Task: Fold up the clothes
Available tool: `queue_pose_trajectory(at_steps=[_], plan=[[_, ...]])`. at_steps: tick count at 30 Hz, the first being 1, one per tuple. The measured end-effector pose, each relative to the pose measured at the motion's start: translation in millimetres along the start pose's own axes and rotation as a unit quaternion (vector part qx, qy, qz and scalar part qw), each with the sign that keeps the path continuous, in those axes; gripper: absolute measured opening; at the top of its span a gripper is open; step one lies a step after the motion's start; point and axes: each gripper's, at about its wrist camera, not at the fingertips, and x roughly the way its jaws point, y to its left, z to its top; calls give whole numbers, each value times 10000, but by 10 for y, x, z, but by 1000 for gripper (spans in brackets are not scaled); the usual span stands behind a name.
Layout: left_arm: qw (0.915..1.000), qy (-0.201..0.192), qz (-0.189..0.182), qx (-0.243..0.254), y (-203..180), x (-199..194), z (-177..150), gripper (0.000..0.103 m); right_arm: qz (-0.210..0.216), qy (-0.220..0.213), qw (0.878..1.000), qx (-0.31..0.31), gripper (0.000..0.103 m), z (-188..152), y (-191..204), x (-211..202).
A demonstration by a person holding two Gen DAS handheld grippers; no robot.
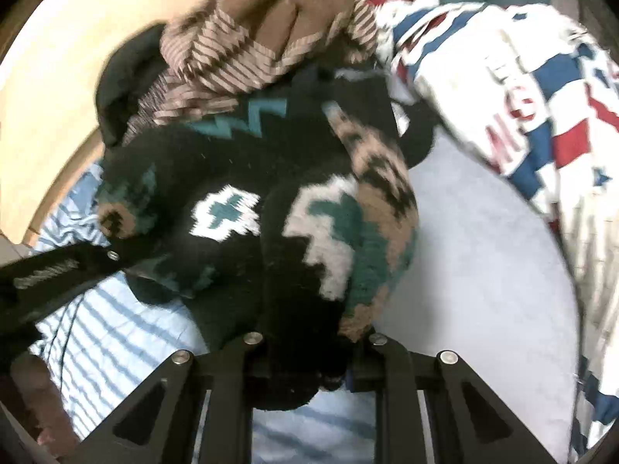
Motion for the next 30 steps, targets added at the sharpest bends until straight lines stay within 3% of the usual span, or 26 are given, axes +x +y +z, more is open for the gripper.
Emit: queue_pose_trajectory(at_steps=[6, 11, 16, 21, 23, 24, 25, 27, 30], plan=[[9988, 58, -473, -75, -125, -271, -343, 6, 371, -579, 9976, 51, 20, -66, -269, -956], [9962, 472, -590, -431, 48, -256, -613, 6, 410, -552, 9967, 437, 20, -517, -702, -1570], [9906, 938, -680, -733, 175, -28, -863, 6, 505, 160, 9858, 1591, 20, -940, -1160, -1446], [9899, 1080, -635, -669, 70, 21, -950, 7, 392, 600, 9778, 1969, 24, -1084, -1308, -1272], [9897, 1144, -569, -650, 42, 33, -942, 15, 398, 617, 9771, 1998, 36, -1036, -1296, -1298], [9885, 1246, -465, -716, 65, 65, -929, 31, 390, 559, 9779, 1976, 39, -995, -1279, -1331], [9871, 1349, -361, -782, 87, 98, -916, 53, 347, 489, 9793, 1934, 47, -954, -1257, -1369], [9840, 1429, -235, -1037, 154, 140, -900, 74, 201, 391, 9820, 1835, 57, -897, -1221, -1434], [9780, 1422, -386, -1477, 256, 195, -897, 74, 17, 317, 9850, 1698, 61, -833, -1226, -1492]])
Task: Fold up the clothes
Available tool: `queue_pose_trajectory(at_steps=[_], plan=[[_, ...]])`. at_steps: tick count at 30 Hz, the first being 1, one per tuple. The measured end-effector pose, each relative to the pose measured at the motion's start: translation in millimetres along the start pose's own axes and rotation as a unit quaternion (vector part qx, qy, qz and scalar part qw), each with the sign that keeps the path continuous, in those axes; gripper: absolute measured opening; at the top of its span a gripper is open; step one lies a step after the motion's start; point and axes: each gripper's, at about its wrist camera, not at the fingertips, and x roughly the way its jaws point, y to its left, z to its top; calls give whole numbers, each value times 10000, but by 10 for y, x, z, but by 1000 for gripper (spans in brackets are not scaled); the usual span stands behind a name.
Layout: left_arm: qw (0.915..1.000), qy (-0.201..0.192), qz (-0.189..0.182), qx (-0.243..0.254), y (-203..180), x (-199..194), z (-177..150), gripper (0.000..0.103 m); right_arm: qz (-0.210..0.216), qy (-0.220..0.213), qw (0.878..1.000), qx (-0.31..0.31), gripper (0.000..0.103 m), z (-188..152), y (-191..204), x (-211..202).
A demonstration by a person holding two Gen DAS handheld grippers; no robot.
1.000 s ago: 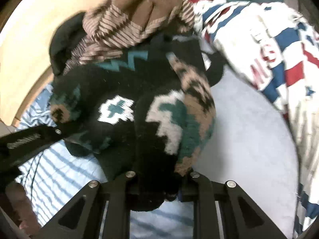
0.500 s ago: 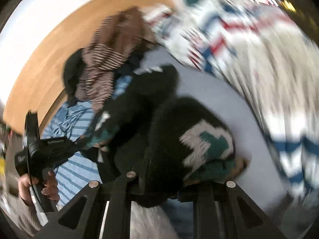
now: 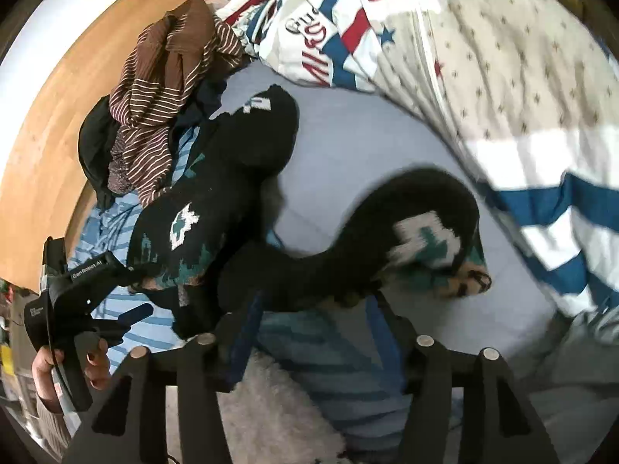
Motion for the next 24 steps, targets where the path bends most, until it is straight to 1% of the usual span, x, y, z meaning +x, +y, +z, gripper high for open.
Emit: queue_pose_trajectory(at_steps=[3, 5, 6, 7, 8, 10, 11, 12, 13, 14, 15, 17, 18, 22, 24], plan=[[9997, 76, -156, -198, 8, 88, 49, 74, -70, -21, 9999, 107, 62, 63, -37, 2], [9998, 154, -105, -55, -63, 137, 68, 74, -104, 3, 9999, 134, 62, 75, -50, 7], [9998, 188, -45, 94, -117, 154, 63, 74, -120, 22, 9998, 139, 63, 76, -55, 11], [9995, 211, 1, 236, -167, 167, 55, 71, -135, 40, 9998, 145, 65, 78, -59, 15], [9993, 193, -25, 327, -194, 157, 38, 67, -150, 59, 9998, 151, 68, 79, -64, 18], [9992, 128, -217, 326, -164, 108, -6, 42, -215, 92, 9997, 106, 73, 68, -33, 30], [9990, 94, -311, 312, -143, 79, -23, 36, -254, 108, 9996, 75, 73, 60, -10, 37], [9989, 51, -395, 248, -98, 33, -22, 25, -289, 127, 9995, 41, 73, 51, 17, 45], [9987, 9, -480, 184, -53, -13, -21, 21, -319, 147, 9994, 5, 73, 41, 48, 54], [9984, -42, -544, 144, -14, -62, -19, 19, -320, 163, 9994, -12, 73, 31, 79, 60], [9983, -141, -531, 201, -1, -130, -19, 16, -290, 174, 9994, -10, 73, 21, 109, 62], [9968, -476, -548, 343, 11, -316, -16, 12, -234, 212, 9995, -69, 73, -15, 197, 53], [9949, -702, -627, 356, 46, -447, -7, 5, -206, 234, 9995, -109, 73, -36, 246, 47], [9843, -1432, -1027, 38, 276, -886, 81, 5, -85, 263, 9987, -434, 73, -99, 498, -5], [9804, -1569, -1179, -169, 413, -1025, 154, 5, -2, 222, 9981, -579, 73, -118, 625, -42]])
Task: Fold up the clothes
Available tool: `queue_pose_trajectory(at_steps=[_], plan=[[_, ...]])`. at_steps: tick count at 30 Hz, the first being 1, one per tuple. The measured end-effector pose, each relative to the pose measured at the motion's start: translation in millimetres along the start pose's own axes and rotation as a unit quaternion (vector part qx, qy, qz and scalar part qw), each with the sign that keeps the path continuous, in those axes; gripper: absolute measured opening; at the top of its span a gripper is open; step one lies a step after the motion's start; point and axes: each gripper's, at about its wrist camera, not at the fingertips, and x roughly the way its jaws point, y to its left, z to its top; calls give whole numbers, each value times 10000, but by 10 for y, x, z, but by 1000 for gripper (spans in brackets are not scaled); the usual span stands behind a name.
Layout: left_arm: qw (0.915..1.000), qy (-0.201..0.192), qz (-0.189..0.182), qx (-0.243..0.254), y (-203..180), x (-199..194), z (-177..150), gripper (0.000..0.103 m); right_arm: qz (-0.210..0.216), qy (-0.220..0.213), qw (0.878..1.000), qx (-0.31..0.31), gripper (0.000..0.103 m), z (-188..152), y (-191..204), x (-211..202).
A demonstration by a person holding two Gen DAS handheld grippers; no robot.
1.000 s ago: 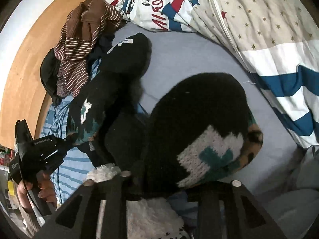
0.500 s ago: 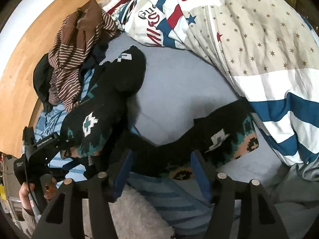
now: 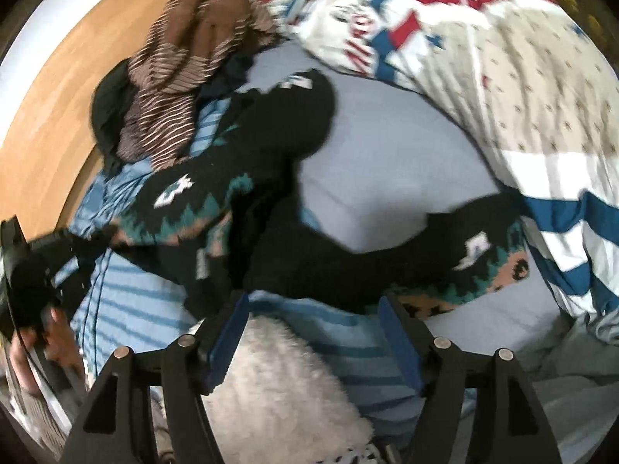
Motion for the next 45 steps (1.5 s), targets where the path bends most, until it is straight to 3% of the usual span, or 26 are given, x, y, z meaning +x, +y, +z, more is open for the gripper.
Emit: queue_pose_trajectory(at_steps=[4, 13, 19, 25, 27, 28, 31, 33, 35, 40, 43, 45], plan=[[9997, -151, 75, -150, 136, -101, 66, 5, 186, -59, 9996, -181, 75, -2, 217, -17], [9994, -90, 231, -230, 358, -181, -98, 5, 238, 167, 9977, -606, 75, 181, 420, 282], [9992, 2, 385, -67, 397, -139, -110, 5, 709, 330, 9969, -36, 75, 614, 289, 585], [9980, 10, 630, 55, 424, -52, -57, 5, 990, 404, 9943, -2, 75, 934, 464, 926], [9977, 38, 678, 59, 455, -26, -23, 5, 994, 510, 9937, 121, 79, 1030, 524, 1098], [9976, 49, 693, 58, 470, -14, -6, 5, 994, 605, 9931, 158, 86, 1065, 551, 1187], [9976, 37, 689, 51, 486, 18, 20, 5, 1077, 917, 9897, 221, 86, 1148, 673, 1498], [9974, -7, 717, 87, 495, 16, 20, 5, 1181, 912, 9886, 204, 77, 1126, 753, 1619], [9969, -131, 772, 108, 520, -37, 34, 5, 1287, 872, 9877, 153, 53, 1095, 843, 1706], [9910, -849, 1033, -59, 712, -453, 178, 5, 1661, 606, 9834, -408, 44, 952, 1309, 1555], [9764, -1608, 1405, -324, 1004, -966, 277, 6, 1680, 411, 9828, -645, 42, 844, 1832, 1416], [9646, -1959, 1654, -621, 1288, -1288, 288, 6, 2052, 450, 9704, -1189, 35, 711, 2326, 1321]])
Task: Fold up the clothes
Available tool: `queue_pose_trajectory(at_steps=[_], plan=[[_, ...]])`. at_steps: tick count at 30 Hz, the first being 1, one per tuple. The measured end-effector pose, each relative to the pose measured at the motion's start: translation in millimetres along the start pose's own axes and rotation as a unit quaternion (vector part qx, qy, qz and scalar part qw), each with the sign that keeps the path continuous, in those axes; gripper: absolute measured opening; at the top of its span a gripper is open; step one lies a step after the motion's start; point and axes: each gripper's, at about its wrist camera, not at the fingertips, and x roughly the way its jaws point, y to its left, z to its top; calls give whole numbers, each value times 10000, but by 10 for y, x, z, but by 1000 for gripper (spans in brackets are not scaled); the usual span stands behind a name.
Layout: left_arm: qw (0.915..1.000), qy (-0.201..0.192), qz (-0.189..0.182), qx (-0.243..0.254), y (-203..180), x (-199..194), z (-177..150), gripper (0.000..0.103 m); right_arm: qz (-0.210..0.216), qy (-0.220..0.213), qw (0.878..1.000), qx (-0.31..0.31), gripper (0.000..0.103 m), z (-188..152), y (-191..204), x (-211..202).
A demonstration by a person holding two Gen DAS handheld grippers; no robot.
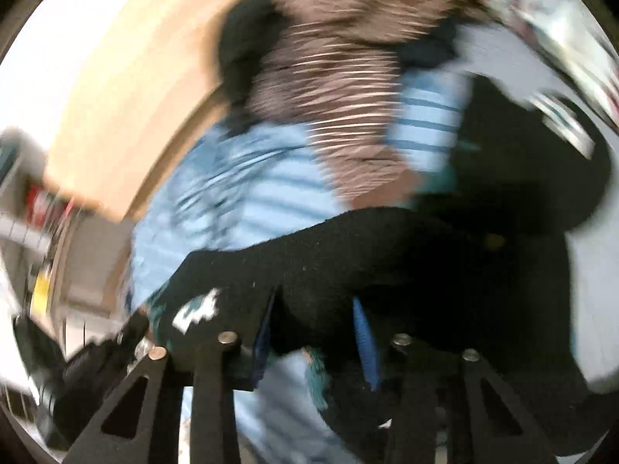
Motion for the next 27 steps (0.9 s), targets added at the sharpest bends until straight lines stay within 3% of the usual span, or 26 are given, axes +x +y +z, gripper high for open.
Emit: queue_pose_trajectory(at_steps=[2, 4, 8, 10, 12, 15, 16, 20, 21, 22, 23, 24, 25, 27], plan=[[9988, -214, 274, -330, 380, -151, 115, 6, 540, 133, 9978, -368, 21, -39, 461, 136], [9954, -409, 544, -668, 761, -294, 211, 5, 800, 364, 9927, -831, 21, -120, 939, 339], [9870, -276, 685, -1429, 1411, -370, 69, 5, 391, 991, 9782, -1782, 20, -489, 1591, 832], [9848, -158, 715, -1577, 1532, -343, -6, 5, 337, 1197, 9751, -1837, 21, -632, 1605, 901], [9846, -35, 704, -1601, 1488, -283, -62, 5, 258, 1227, 9766, -1746, 24, -687, 1491, 843], [9896, 144, 376, -1379, 1168, -191, -104, 5, -113, 953, 9858, -1376, 42, -612, 1127, 586], [9914, 196, 239, -1272, 1050, -168, -116, 5, -239, 828, 9893, -1174, 47, -553, 953, 478], [9976, 331, -398, -467, 423, -185, -215, 10, -689, 396, 9968, 28, 51, -341, 55, 15], [9973, 380, -591, -226, 226, -183, -245, 20, -706, 323, 9962, 392, 52, -317, -175, -97], [9962, 425, -763, -7, 40, -175, -276, 38, -676, 244, 9944, 776, 55, -291, -408, -210], [9951, 464, -862, 131, -105, -146, -315, 50, -609, 170, 9915, 1134, 58, -276, -624, -308], [9937, 502, -961, 269, -250, -117, -355, 73, -506, 99, 9879, 1464, 60, -274, -821, -390], [9923, 537, -1046, 396, -384, -88, -389, 78, -411, 29, 9830, 1788, 62, -280, -1018, -459], [9911, 671, -998, 573, -568, 65, -440, 78, -327, -36, 9746, 2213, 64, -293, -1274, -506]])
